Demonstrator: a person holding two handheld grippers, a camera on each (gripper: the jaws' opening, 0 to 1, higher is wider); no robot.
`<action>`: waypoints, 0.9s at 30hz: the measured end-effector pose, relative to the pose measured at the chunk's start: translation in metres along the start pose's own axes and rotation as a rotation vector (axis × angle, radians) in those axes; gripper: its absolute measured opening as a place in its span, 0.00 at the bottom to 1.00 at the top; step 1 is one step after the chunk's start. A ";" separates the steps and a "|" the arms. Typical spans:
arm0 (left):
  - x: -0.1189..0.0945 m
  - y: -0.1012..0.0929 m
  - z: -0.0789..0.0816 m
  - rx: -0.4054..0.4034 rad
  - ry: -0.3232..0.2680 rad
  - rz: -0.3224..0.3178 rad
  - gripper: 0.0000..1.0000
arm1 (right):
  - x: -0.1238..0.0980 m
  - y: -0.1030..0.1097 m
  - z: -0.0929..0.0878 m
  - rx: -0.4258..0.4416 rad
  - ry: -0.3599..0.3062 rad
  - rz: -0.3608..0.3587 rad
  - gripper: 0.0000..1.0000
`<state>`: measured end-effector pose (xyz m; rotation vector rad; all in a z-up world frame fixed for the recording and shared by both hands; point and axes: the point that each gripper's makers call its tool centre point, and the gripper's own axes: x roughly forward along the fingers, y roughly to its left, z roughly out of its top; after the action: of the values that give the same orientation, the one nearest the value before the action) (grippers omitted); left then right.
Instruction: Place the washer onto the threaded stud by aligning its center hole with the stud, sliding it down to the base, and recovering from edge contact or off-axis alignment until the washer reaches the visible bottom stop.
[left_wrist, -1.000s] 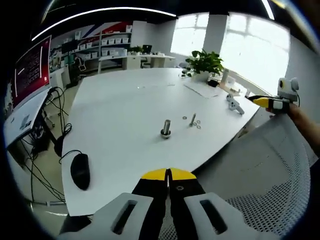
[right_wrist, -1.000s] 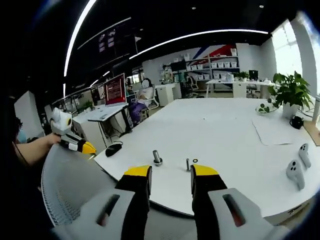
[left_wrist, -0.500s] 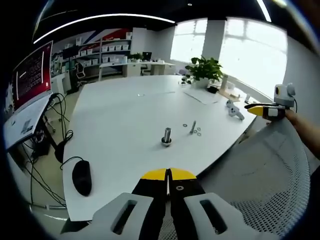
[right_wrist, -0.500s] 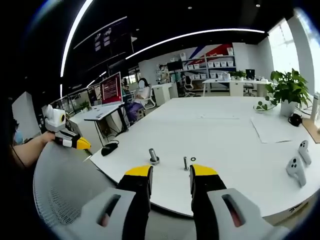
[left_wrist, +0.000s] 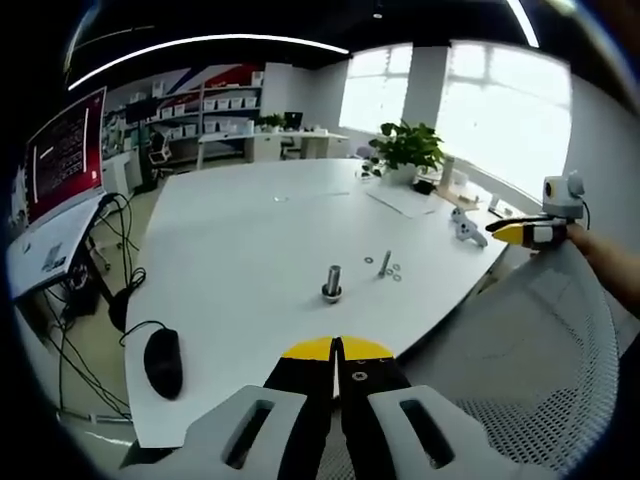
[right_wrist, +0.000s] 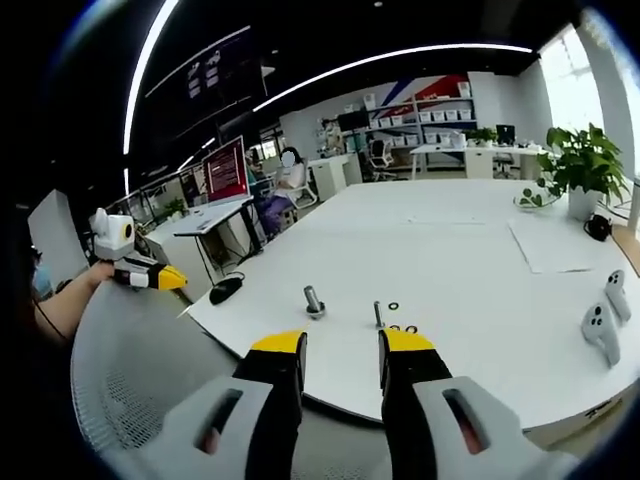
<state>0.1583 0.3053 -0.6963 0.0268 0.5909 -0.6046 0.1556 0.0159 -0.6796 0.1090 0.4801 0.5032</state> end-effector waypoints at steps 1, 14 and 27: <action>0.000 0.000 0.000 -0.001 -0.002 0.001 0.00 | 0.000 0.001 0.000 -0.001 0.000 0.006 0.31; -0.002 -0.003 0.005 -0.002 -0.035 -0.019 0.00 | 0.004 0.011 -0.010 -0.028 0.082 0.060 0.30; -0.005 0.015 0.004 0.006 -0.033 0.100 0.00 | 0.006 0.065 -0.030 -0.143 0.228 0.475 0.31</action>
<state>0.1652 0.3198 -0.6918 0.0517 0.5527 -0.5092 0.1179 0.0748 -0.6941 0.0263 0.6426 1.0210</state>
